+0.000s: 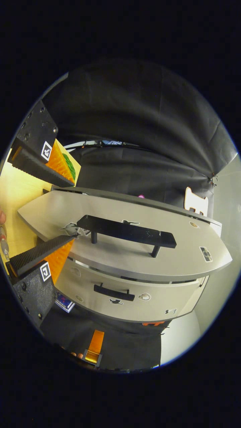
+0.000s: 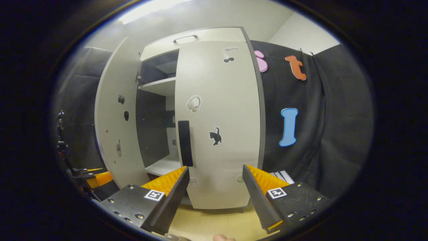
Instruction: Grasp the bottle in the cabinet with the left hand and place it on the coaster, then close the right door with the right hand and the left door with the left hand.
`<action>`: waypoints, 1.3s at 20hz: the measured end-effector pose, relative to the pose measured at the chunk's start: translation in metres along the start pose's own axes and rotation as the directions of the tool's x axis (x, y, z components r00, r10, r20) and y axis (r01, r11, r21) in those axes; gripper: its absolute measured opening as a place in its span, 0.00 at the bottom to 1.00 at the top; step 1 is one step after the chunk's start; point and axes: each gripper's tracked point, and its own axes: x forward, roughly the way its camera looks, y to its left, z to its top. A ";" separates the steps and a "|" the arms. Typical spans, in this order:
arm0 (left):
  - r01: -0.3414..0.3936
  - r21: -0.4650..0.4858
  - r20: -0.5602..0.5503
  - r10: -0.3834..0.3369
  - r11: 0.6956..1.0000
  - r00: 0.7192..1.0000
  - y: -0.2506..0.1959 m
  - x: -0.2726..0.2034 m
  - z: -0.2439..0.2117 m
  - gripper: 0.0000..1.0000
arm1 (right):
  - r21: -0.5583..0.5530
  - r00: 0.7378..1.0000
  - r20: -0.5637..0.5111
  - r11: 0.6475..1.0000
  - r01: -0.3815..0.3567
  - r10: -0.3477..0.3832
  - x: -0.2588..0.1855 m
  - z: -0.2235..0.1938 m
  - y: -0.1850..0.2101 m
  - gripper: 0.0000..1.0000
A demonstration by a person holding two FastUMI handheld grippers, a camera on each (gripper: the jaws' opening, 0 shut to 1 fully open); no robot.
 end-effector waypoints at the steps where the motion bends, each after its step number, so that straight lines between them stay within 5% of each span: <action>1: 0.014 -0.003 -0.002 -0.014 1.000 1.000 -0.005 0.002 -0.001 0.94 | -0.001 1.000 0.001 1.000 0.004 -0.004 -0.001 0.000 -0.001 0.93; 11: 0.115 -0.007 -0.042 -0.115 0.993 0.992 -0.047 0.018 -0.017 0.94 | -0.007 0.999 0.007 0.999 0.047 -0.047 -0.007 0.001 -0.023 0.96; 26: 0.123 0.021 -0.057 -0.121 0.992 0.991 -0.054 0.016 -0.017 0.94 | -0.004 0.999 -0.018 0.999 0.045 -0.045 -0.006 -0.006 -0.029 0.96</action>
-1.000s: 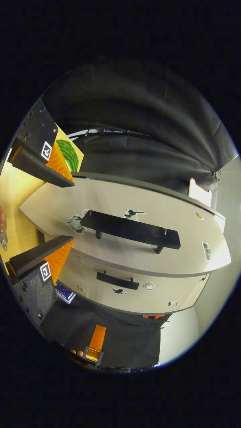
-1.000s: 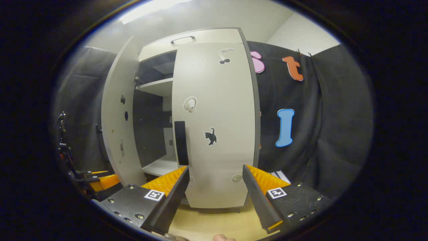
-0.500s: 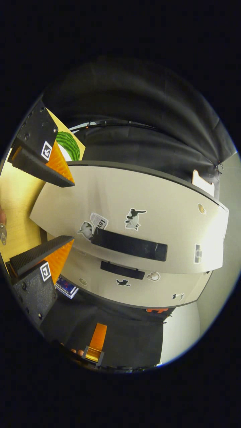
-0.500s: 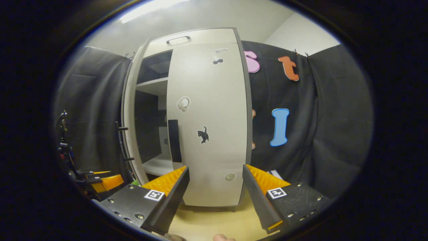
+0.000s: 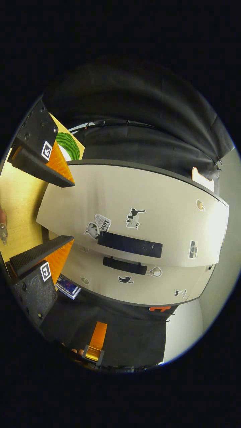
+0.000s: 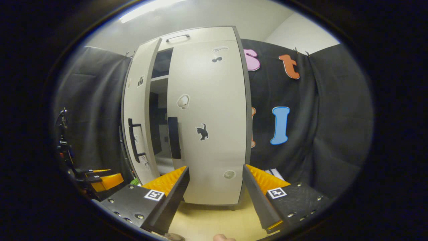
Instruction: Grasp the bottle in the cabinet with the left hand and place it on the coaster, then close the right door with the right hand and the left door with the left hand.
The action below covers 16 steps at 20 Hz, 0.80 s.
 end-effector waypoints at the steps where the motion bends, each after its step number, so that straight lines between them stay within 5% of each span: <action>1: 0.001 0.003 0.000 -0.001 1.000 1.000 -0.001 -0.001 0.001 0.94 | 0.001 1.000 -0.001 1.000 0.001 -0.001 0.000 0.000 -0.001 0.96; 16: -0.008 0.026 0.004 0.008 1.000 1.000 -0.007 -0.001 0.003 0.94 | 0.011 1.000 -0.012 1.000 0.014 -0.014 -0.003 -0.007 -0.006 0.93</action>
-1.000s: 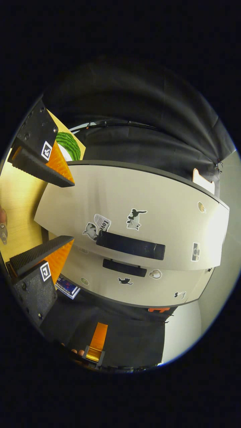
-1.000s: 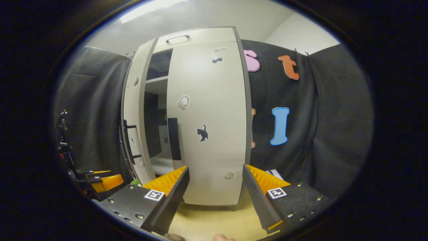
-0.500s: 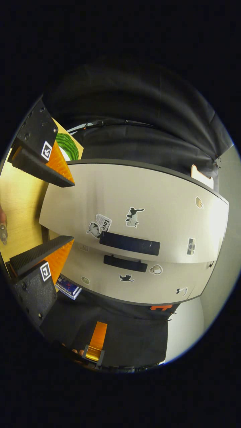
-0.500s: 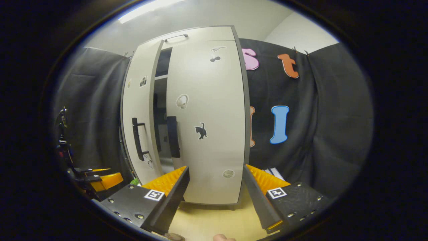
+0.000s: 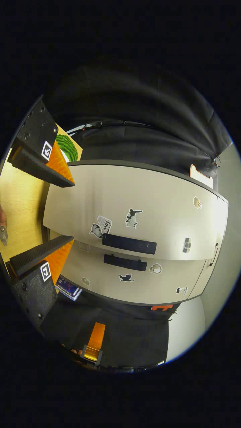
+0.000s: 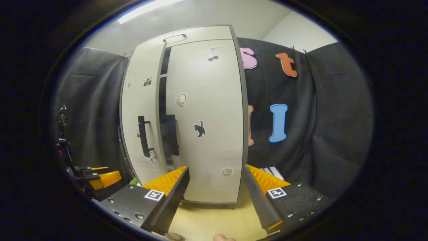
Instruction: Grasp the bottle in the cabinet with the left hand and place it on the coaster, then close the right door with the right hand and the left door with the left hand.
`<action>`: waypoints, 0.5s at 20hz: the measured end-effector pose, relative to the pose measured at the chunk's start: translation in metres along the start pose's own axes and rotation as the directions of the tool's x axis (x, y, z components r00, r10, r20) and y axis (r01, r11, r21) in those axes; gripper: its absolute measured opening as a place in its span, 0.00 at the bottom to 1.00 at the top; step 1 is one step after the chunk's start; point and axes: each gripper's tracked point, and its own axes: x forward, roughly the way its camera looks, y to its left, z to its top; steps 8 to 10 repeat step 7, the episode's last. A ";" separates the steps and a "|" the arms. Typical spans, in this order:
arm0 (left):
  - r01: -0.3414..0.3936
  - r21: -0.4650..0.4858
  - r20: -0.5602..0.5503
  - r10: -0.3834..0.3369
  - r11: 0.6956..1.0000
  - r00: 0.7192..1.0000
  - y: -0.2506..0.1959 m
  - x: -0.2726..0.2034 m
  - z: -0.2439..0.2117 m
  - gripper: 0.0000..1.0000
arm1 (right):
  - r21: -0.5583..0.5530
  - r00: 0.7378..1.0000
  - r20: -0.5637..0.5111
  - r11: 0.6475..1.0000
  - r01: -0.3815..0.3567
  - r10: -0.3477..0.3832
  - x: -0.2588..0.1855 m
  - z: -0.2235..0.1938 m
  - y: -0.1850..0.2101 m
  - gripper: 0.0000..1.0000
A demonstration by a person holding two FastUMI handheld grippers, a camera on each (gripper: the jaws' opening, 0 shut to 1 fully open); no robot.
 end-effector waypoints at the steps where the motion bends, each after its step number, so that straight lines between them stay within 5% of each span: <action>1: -0.001 0.001 -0.001 0.001 1.000 1.000 0.000 0.000 -0.001 0.94 | -0.001 1.000 -0.002 1.000 0.000 0.000 0.001 -0.001 0.000 0.93; 10: -0.003 0.006 -0.006 0.003 1.000 1.000 -0.001 0.001 -0.001 0.94 | -0.005 1.000 -0.009 1.000 0.001 -0.001 0.000 -0.002 -0.001 0.96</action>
